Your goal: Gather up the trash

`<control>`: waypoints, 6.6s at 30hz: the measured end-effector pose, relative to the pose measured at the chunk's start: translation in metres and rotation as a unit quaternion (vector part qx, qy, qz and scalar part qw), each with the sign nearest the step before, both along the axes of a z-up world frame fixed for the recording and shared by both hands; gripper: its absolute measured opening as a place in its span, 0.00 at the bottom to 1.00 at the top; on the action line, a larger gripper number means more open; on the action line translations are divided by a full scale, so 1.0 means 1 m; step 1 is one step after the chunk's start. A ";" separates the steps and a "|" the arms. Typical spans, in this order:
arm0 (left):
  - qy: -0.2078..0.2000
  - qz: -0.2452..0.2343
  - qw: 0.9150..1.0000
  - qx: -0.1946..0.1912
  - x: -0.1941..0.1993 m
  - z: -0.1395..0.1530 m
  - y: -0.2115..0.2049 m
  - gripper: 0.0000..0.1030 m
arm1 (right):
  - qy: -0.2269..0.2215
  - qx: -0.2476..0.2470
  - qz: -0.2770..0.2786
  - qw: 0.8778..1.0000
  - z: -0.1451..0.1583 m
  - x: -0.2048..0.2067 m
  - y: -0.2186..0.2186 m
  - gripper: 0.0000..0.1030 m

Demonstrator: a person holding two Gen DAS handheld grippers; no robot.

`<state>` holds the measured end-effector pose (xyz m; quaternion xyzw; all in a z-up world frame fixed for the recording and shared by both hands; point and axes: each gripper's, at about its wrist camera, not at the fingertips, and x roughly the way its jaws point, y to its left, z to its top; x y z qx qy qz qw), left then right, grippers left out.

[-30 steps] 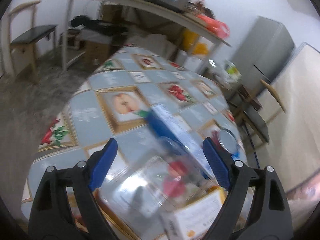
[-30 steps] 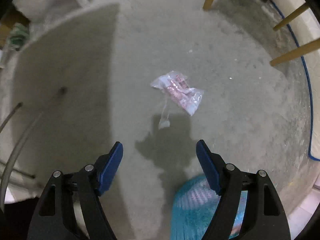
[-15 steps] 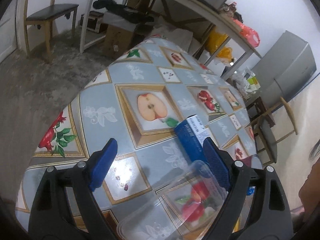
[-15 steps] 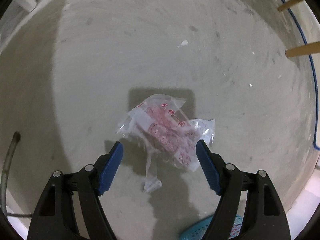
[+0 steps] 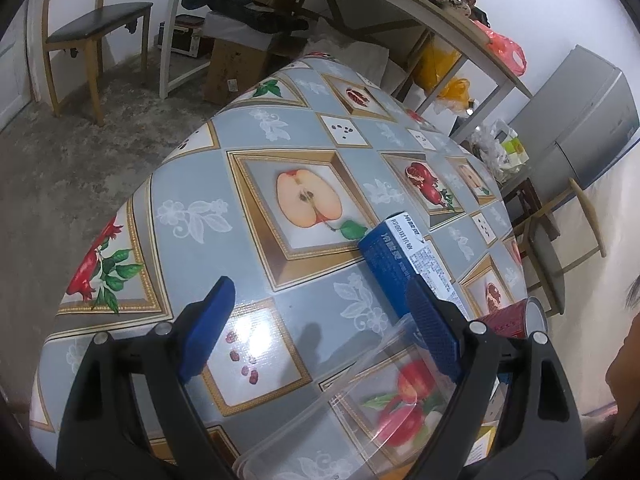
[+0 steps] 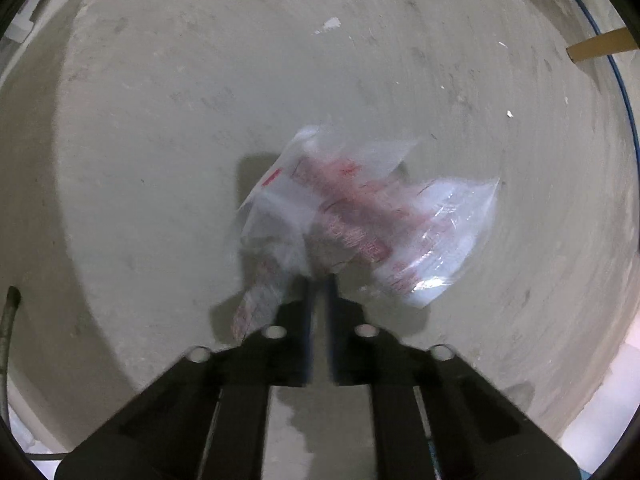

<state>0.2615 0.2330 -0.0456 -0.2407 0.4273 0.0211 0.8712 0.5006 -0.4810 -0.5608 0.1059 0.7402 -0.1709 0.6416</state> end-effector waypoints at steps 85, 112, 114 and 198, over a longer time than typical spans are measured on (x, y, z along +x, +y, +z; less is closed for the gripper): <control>0.010 0.008 0.999 0.043 -0.022 0.009 -0.001 0.81 | -0.169 0.124 -0.120 0.970 0.114 -0.035 -0.044 0.02; -0.162 -0.050 0.985 -0.017 -0.154 0.090 -0.011 0.81 | -0.245 0.200 -0.226 0.921 0.240 -0.383 -0.045 0.35; -0.172 -0.051 0.984 -0.018 -0.167 0.094 -0.010 0.81 | -0.284 0.197 -0.236 0.908 0.265 -0.401 -0.044 0.52; -0.098 -0.213 0.972 0.034 -0.146 0.012 -0.096 0.81 | -0.284 0.399 0.075 0.869 0.478 -0.453 0.288 0.76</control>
